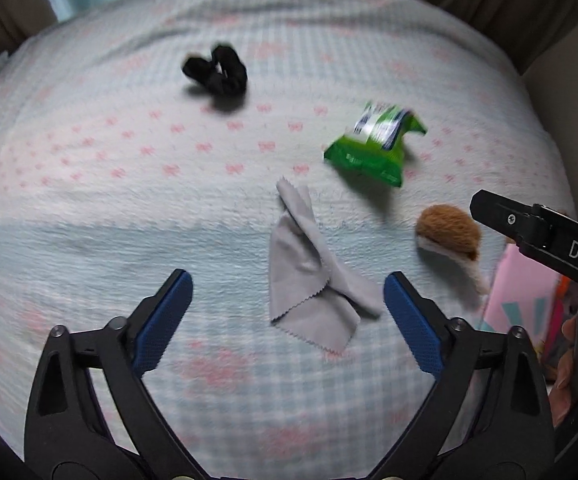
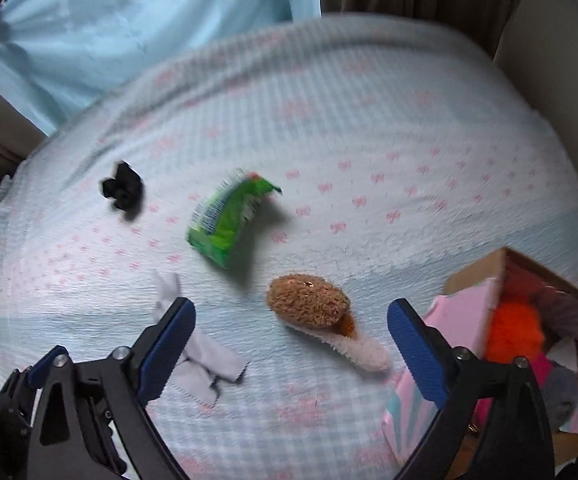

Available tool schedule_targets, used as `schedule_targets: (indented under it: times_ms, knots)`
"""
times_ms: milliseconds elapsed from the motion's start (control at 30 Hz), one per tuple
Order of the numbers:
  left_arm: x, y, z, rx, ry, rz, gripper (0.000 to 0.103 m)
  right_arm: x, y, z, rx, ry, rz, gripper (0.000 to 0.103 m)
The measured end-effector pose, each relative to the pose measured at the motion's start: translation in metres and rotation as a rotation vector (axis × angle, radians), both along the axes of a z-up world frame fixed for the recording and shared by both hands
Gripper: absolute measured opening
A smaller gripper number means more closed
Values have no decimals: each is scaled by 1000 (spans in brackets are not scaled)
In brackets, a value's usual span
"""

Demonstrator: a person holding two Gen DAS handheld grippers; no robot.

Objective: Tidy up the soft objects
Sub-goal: 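Move both tools toward the grey cloth and brown fuzzy toy, then grasp the grey cloth with the left tool while the right tool grasps the brown fuzzy toy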

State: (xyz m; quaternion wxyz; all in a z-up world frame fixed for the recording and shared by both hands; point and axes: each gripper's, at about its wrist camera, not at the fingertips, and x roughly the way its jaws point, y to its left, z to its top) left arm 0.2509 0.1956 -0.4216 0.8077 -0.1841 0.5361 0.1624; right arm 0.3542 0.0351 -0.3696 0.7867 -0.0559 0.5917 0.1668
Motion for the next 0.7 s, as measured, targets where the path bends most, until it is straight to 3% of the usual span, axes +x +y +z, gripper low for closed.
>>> schedule_targets:
  times_ms: [233, 333, 467, 533, 567, 633, 700]
  knots:
    - [22, -11, -44, 23, 75, -11, 92, 15, 4, -48, -36, 104, -1, 93]
    - [30, -15, -62, 13, 123, -14, 83, 16, 6, -66, -47, 133, 13, 93]
    - [35, -21, -73, 44, 146, -31, 81, 18, 2, -82, -41, 166, -7, 92]
    - [37, -23, -75, 59, 148, -39, 78, 19, 0, -89, -32, 183, -14, 79]
    - [38, -24, -75, 62, 149, -42, 74, 20, 0, -92, -37, 190, -15, 74]
    - [39, -27, -75, 66, 149, -48, 66, 21, -1, -93, -34, 191, -14, 74]
    - [40, -32, -73, 70, 147, -60, 46, 20, 0, -92, -38, 183, -5, 66]
